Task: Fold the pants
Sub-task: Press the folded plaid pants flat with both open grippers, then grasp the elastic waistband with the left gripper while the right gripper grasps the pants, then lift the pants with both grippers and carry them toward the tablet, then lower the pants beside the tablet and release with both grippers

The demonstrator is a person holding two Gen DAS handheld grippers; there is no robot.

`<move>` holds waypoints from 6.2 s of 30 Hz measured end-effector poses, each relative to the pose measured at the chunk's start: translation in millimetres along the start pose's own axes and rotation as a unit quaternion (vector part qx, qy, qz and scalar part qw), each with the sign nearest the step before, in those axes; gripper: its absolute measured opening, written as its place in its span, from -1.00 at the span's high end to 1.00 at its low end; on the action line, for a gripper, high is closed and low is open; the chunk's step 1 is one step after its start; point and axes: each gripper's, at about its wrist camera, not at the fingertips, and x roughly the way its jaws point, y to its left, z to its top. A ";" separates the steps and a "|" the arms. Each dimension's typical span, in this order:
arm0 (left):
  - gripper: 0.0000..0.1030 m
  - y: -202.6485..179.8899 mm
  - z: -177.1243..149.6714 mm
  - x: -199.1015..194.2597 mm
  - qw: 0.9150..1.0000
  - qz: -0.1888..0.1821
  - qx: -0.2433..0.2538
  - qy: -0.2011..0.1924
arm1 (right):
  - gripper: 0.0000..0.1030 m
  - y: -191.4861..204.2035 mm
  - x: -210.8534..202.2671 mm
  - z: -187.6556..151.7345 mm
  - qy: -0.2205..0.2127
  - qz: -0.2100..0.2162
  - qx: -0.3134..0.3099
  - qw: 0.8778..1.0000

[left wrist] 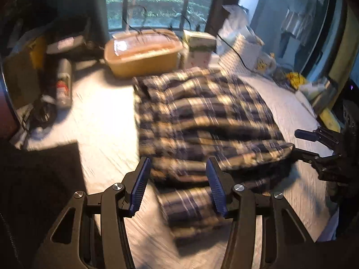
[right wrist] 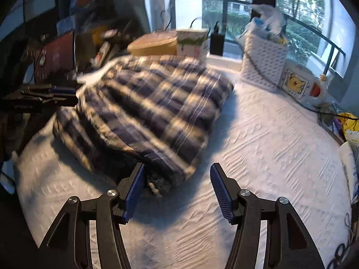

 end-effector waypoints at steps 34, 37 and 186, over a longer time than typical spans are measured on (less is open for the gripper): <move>-0.40 55.4 98.1 120.3 0.998 -0.047 0.015 0.038 | -0.27 -97.7 101.4 97.5 0.004 0.025 0.129 0.991; -0.40 64.8 98.5 124.1 0.997 -0.071 -0.004 0.039 | -0.33 -94.8 110.9 101.3 0.003 0.030 0.119 0.992; -0.12 140.4 -53.3 -63.1 0.994 0.108 -0.024 -0.013 | -0.38 210.2 114.8 72.8 0.026 0.097 -0.097 0.990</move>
